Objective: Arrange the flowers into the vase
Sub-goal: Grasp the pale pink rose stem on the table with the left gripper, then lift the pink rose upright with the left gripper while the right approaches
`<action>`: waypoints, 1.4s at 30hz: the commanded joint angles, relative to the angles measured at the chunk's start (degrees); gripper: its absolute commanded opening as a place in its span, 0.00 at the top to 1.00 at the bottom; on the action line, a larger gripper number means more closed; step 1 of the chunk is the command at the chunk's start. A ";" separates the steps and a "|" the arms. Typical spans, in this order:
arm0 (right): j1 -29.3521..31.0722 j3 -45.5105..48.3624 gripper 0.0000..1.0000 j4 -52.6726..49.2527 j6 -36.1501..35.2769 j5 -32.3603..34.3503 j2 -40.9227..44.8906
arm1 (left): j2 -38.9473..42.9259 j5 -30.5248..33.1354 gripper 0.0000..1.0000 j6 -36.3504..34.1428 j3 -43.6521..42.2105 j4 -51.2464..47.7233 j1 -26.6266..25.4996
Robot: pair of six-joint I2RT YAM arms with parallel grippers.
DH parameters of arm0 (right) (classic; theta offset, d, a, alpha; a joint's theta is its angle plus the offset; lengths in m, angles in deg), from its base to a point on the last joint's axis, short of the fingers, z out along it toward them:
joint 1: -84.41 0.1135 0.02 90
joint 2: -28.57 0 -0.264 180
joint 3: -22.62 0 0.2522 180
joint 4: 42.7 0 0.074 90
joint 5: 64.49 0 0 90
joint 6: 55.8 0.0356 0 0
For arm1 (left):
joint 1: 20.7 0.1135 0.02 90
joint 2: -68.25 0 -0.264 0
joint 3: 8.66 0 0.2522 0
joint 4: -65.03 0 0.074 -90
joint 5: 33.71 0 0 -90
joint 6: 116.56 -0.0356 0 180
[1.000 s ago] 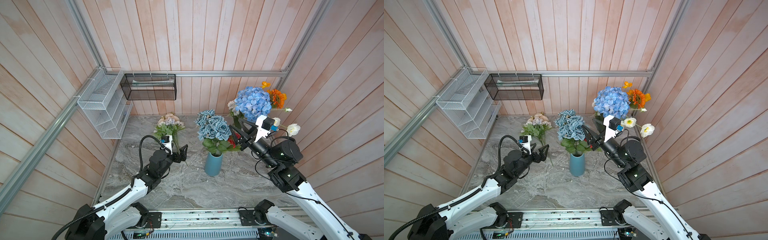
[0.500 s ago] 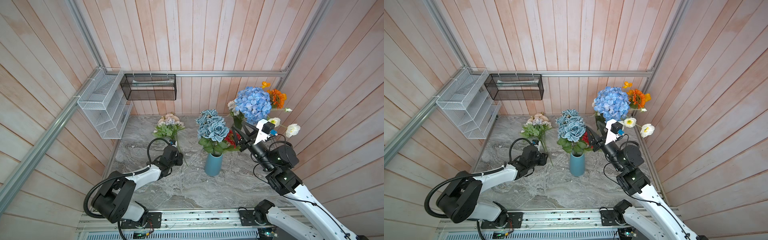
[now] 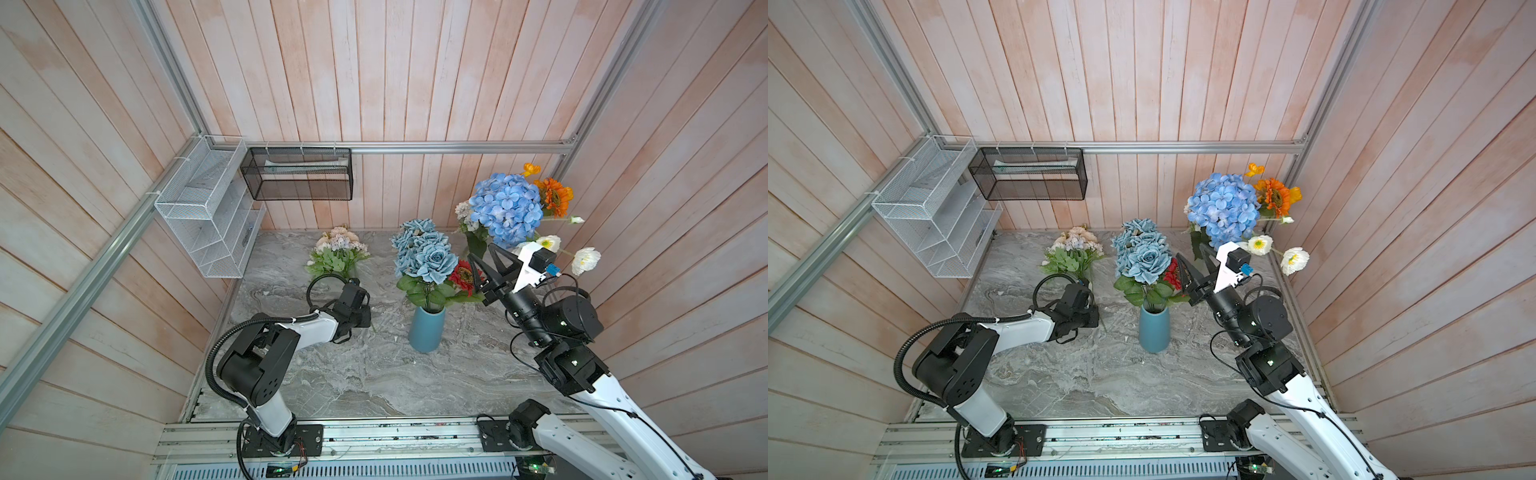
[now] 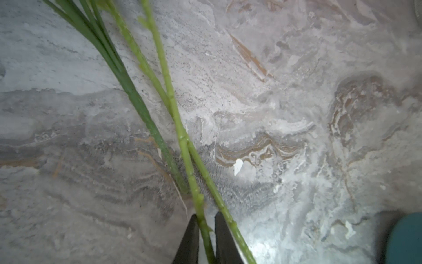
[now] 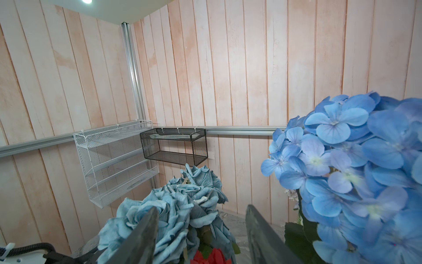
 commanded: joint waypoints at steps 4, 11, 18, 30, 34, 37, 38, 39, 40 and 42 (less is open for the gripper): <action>0.24 0.42 0.40 0.58 -1.09 1.32 0.80 | 0.53 -0.55 1.00 -0.18 1.84 -1.58 0.16; 0.23 -0.06 0.40 0.97 -1.02 0.77 0.66 | 6.45 -4.51 1.00 0.03 -0.59 2.99 0.10; 0.22 -0.63 0.40 2.19 -0.48 -0.21 0.53 | 15.34 -11.13 1.00 1.65 -2.90 11.21 0.11; 0.21 -7.12 0.40 5.64 0.87 -8.95 -5.51 | 27.36 -14.42 1.00 3.17 -0.71 23.01 0.14; 0.19 -9.95 0.40 7.43 2.60 -14.44 -9.06 | 30.82 -16.16 1.00 2.48 -0.19 28.22 0.16; 0.23 -11.76 0.39 9.44 4.75 -18.30 -11.70 | 32.87 -18.37 1.00 1.86 -0.17 31.63 0.15; 0.23 -12.31 0.40 10.21 5.56 -19.63 -12.63 | 33.53 -19.05 1.00 1.67 -0.31 32.66 0.16; 0.22 -12.87 0.39 10.97 6.60 -21.10 -13.67 | 34.10 -19.88 1.00 1.51 -0.42 33.70 0.14; 0.31 -13.62 0.39 11.54 7.49 -22.90 -14.94 | 34.57 -20.69 1.00 1.27 -0.38 34.44 0.15; 0.61 -15.10 0.40 12.44 9.02 -25.40 -17.17 | 35.28 -22.12 1.00 0.72 -0.27 35.29 0.07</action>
